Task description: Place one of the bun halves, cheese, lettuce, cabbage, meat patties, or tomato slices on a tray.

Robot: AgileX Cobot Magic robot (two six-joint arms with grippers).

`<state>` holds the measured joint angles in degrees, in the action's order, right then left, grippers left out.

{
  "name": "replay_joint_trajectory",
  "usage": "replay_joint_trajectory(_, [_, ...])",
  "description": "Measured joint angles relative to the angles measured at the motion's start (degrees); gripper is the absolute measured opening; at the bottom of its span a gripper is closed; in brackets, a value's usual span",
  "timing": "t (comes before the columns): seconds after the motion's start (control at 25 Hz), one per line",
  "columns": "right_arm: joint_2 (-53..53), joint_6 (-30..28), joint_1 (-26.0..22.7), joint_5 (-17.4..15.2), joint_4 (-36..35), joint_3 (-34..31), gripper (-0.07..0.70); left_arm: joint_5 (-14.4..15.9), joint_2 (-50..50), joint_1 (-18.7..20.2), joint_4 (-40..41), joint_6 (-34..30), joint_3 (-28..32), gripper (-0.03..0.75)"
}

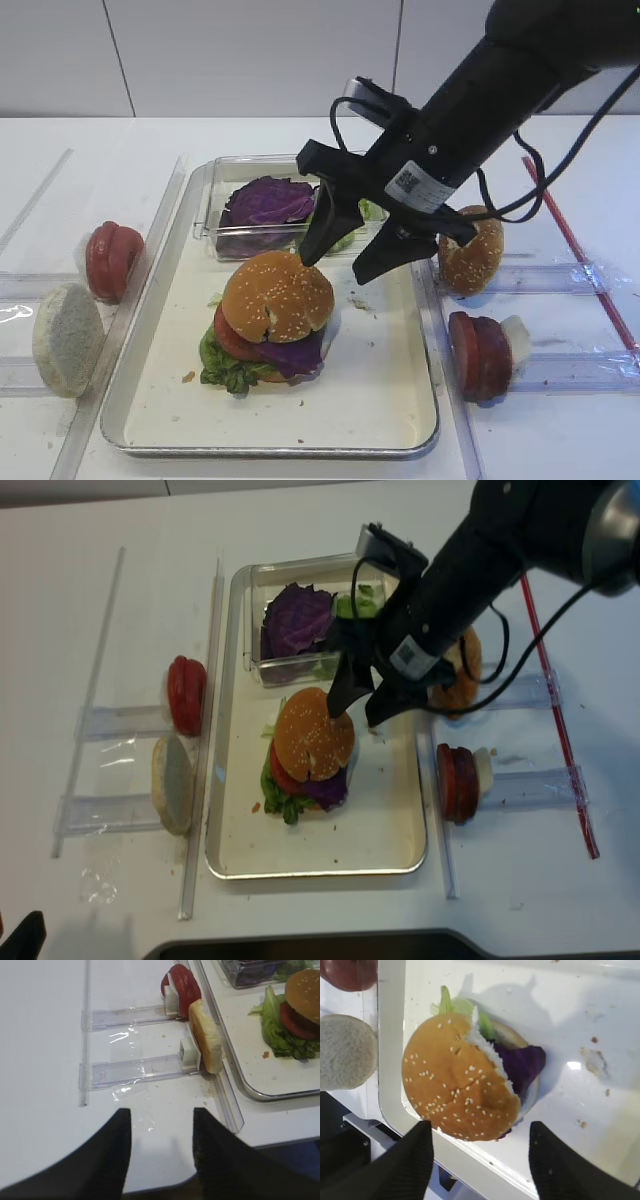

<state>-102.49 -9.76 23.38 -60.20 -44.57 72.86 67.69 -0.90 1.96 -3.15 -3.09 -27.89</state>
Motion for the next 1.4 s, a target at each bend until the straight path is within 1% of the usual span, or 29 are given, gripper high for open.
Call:
replay_joint_trajectory(0.12, [0.0, 3.72, 0.0, -3.55, 5.04, 4.01, 0.438, 0.0, 0.0, 0.0, 0.0, 0.0, 0.0, 0.282])
replay_joint_trajectory(0.24, [0.0, 6.68, 0.0, -7.87, 9.91, 8.42, 0.438, 0.0, 0.0, 0.0, 0.0, 0.0, 0.0, 0.282])
replay_joint_trajectory(0.32, [0.0, 9.27, 0.12, -9.09, 13.55, 11.77, 0.438, 0.0, 0.0, 0.0, 0.0, 0.0, 0.0, 0.282])
replay_joint_trajectory(0.44, [0.11, 12.52, 0.62, -9.64, 20.7, 16.14, 0.438, 0.0, 0.0, 0.0, 0.0, 0.0, 0.0, 0.282])
replay_joint_trajectory(0.6, [1.53, 16.04, 0.94, -10.18, 28.18, 20.25, 0.438, 0.0, 0.0, 0.0, 0.0, 0.0, 0.0, 0.282])
replay_joint_trajectory(0.72, [2.74, 18.96, 0.94, -10.43, 35.55, 21.09, 0.438, 0.0, 0.0, 0.0, 0.0, 0.0, 0.0, 0.282])
replay_joint_trajectory(0.84, [3.12, 20.13, 0.11, -10.71, 39.28, 21.22, 0.438, 0.0, 0.0, 0.0, 0.0, 0.0, 0.0, 0.282])
replay_joint_trajectory(0.96, [3.75, 20.25, -1.99, -10.84, 40.56, 21.22, 0.438, 0.0, 0.0, 0.0, 0.0, 0.0, 0.0, 0.282])
replay_joint_trajectory(1.12, [6.33, 20.25, -6.48, -10.84, 43.88, 20.55, 0.438, 0.0, 0.0, 0.0, 0.0, 0.0, 0.0, 0.282])
replay_joint_trajectory(1.28, [11.23, 20.14, -13.33, -10.84, 47.45, 15.71, 0.438, 0.0, 0.0, 0.0, 0.0, 0.0, 0.0, 0.282])
replay_joint_trajectory(1.4, [15.42, 20.14, -19.43, -10.98, 48.19, 11.29, 0.438, 0.0, 0.0, 0.0, 0.0, 0.0, 0.0, 0.282])
